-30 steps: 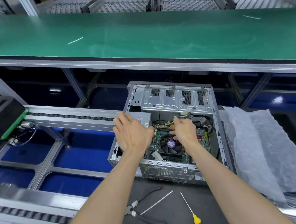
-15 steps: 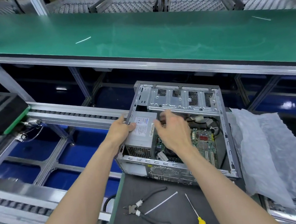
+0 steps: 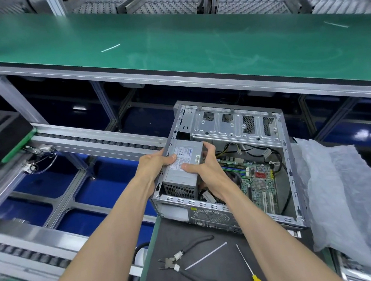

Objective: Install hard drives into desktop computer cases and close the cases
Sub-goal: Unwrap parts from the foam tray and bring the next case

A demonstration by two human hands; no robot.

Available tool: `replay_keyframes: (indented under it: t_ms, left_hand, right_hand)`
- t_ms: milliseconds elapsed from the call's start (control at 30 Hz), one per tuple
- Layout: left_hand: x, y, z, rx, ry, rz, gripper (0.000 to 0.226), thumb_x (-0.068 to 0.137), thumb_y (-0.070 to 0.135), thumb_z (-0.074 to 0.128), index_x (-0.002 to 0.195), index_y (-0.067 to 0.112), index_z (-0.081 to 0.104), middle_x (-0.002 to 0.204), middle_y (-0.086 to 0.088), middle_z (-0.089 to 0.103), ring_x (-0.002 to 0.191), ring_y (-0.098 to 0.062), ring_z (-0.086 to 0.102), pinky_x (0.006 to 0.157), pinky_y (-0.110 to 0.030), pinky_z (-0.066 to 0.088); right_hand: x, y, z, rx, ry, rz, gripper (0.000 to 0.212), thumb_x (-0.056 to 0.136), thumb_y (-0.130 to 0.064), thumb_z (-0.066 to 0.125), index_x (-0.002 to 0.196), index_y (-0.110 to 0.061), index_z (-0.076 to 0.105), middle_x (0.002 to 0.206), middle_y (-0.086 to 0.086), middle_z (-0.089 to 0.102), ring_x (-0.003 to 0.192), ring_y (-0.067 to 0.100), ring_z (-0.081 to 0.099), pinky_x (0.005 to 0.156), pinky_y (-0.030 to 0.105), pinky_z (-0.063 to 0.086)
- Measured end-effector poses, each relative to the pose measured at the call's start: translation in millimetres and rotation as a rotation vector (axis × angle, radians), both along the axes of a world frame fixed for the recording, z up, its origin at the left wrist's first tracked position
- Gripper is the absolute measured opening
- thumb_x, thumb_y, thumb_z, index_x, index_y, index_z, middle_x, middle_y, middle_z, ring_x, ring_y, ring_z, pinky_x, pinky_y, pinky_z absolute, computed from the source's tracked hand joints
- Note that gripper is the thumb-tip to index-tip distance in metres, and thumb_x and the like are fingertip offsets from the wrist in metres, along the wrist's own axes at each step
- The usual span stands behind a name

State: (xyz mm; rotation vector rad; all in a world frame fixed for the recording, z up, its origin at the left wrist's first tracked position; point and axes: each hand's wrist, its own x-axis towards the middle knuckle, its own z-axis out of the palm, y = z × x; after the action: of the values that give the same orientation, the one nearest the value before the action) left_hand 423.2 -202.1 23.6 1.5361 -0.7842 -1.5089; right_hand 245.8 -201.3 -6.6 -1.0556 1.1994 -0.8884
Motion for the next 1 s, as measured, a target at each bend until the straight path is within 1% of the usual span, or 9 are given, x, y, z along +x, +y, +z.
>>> replay_keyframes:
  t_ms: [67,200,367,433,533,733,800,900,1000]
  left_hand:
    - [-0.8,-0.7,-1.2,-0.010,-0.002,-0.002,0.042,0.082,0.015,0.081,0.122,0.024,0.071,0.094,-0.004,0.079,0.083,-0.023,0.077,0.067,-0.034,0.063]
    - [-1.5,2.0,-3.5,-0.032,0.019,-0.015,0.045,0.084,0.014,0.079,0.126,0.025,0.069,0.098,-0.004,0.079,0.087,-0.025,0.077,0.074,-0.039,0.063]
    - [-0.6,4.1,-3.1,-0.052,0.079,-0.036,0.050,0.082,0.010,0.079,0.129,0.024,0.067,0.102,-0.005,0.078,0.090,-0.025,0.076,0.066,-0.035,0.062]
    - [-1.8,4.1,-1.5,-0.055,0.063,-0.049,0.047,0.082,0.013,0.080,0.126,0.027,0.068,0.100,-0.003,0.079,0.088,-0.024,0.077,0.064,-0.032,0.062]
    - [-7.3,2.0,0.5,-0.050,-0.040,-0.070,0.037,0.082,0.021,0.082,0.117,0.026,0.072,0.095,0.001,0.079,0.083,-0.020,0.077,0.062,-0.029,0.060]
    - [-9.7,-1.1,0.3,-0.052,-0.112,-0.098,0.033,0.075,0.021,0.088,0.104,0.028,0.073,0.087,0.004,0.079,0.075,-0.016,0.077,0.054,-0.024,0.057]
    - [-9.5,-0.9,-0.3,-0.051,-0.130,-0.117,0.035,0.074,0.017,0.087,0.104,0.028,0.072,0.086,0.003,0.079,0.074,-0.018,0.077,0.054,-0.025,0.058]
    - [-8.7,2.8,-2.4,-0.057,-0.105,-0.103,0.032,0.082,0.016,0.081,0.112,0.023,0.072,0.090,-0.001,0.079,0.080,-0.020,0.077,0.060,-0.028,0.060]
    - [-2.5,7.0,-7.7,-0.079,-0.105,-0.044,0.023,0.093,0.016,0.069,0.115,0.021,0.072,0.093,-0.001,0.079,0.084,-0.019,0.077,0.066,-0.031,0.061]
  right_hand:
    - [-0.1,-1.1,0.1,0.013,-0.037,-0.017,0.103,0.064,-0.021,0.088,0.142,-0.039,0.023,0.139,-0.001,0.049,0.121,0.022,0.058,0.102,0.048,0.051]
    - [-2.2,1.6,1.3,0.013,-0.067,-0.020,0.093,0.065,-0.015,0.088,0.138,-0.031,0.032,0.132,0.001,0.054,0.118,0.022,0.061,0.098,0.048,0.054]
    - [-8.4,3.0,4.3,0.032,-0.113,-0.027,0.080,0.071,-0.003,0.084,0.132,-0.029,0.038,0.123,-0.001,0.057,0.106,0.022,0.065,0.078,0.042,0.059]
    - [-8.5,2.9,4.6,0.034,-0.122,-0.027,0.077,0.075,-0.002,0.081,0.132,-0.030,0.038,0.125,-0.001,0.056,0.107,0.022,0.065,0.082,0.045,0.059]
    - [-9.3,2.2,4.2,0.071,-0.170,-0.021,0.078,0.076,-0.002,0.078,0.137,-0.031,0.038,0.127,-0.002,0.058,0.111,0.023,0.064,0.091,0.057,0.056]
    - [-8.7,-2.6,2.1,0.093,-0.186,-0.022,0.078,0.069,0.008,0.069,0.132,-0.028,0.040,0.128,0.006,0.055,0.112,0.032,0.062,0.083,0.058,0.058]
    - [-3.2,-3.1,1.1,0.067,-0.056,0.005,0.070,0.071,0.000,0.068,0.129,-0.029,0.040,0.128,0.009,0.055,0.112,0.032,0.061,0.086,0.057,0.057]
    - [6.5,-5.8,-0.2,-0.010,0.190,-0.015,0.048,0.086,-0.033,0.069,0.122,-0.031,0.037,0.127,0.005,0.054,0.110,0.023,0.061,0.094,0.048,0.053]
    - [14.1,-12.3,-0.7,-0.007,0.264,-0.048,0.040,0.093,-0.050,0.061,0.116,-0.027,0.037,0.117,0.003,0.060,0.102,0.019,0.062,0.089,0.043,0.052]
